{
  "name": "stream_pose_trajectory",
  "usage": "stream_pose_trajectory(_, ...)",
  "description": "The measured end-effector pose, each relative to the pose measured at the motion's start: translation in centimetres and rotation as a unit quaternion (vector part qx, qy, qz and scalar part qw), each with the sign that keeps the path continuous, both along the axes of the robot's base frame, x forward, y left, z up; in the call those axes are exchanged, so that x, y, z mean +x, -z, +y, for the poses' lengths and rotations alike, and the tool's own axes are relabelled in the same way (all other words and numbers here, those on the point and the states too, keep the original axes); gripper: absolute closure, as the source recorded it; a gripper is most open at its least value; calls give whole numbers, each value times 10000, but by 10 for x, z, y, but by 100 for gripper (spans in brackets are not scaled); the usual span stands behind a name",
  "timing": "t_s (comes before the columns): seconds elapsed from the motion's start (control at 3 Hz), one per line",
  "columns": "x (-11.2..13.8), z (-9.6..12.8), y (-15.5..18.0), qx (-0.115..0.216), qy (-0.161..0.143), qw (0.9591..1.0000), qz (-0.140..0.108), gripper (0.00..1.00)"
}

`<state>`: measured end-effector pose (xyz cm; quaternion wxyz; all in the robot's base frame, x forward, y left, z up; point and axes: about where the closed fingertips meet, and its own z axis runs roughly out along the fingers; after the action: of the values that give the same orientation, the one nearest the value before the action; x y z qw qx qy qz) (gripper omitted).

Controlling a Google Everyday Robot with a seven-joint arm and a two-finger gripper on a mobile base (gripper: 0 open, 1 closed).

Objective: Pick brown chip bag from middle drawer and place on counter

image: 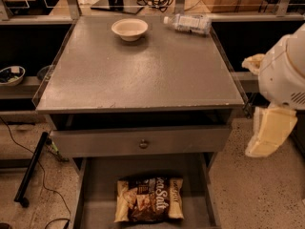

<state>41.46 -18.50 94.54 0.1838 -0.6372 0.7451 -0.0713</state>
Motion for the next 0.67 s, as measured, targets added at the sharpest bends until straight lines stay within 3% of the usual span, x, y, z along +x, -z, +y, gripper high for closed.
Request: stream_pose_trajectory(0.67,9,20,45,-17,-348,9990,290,0)
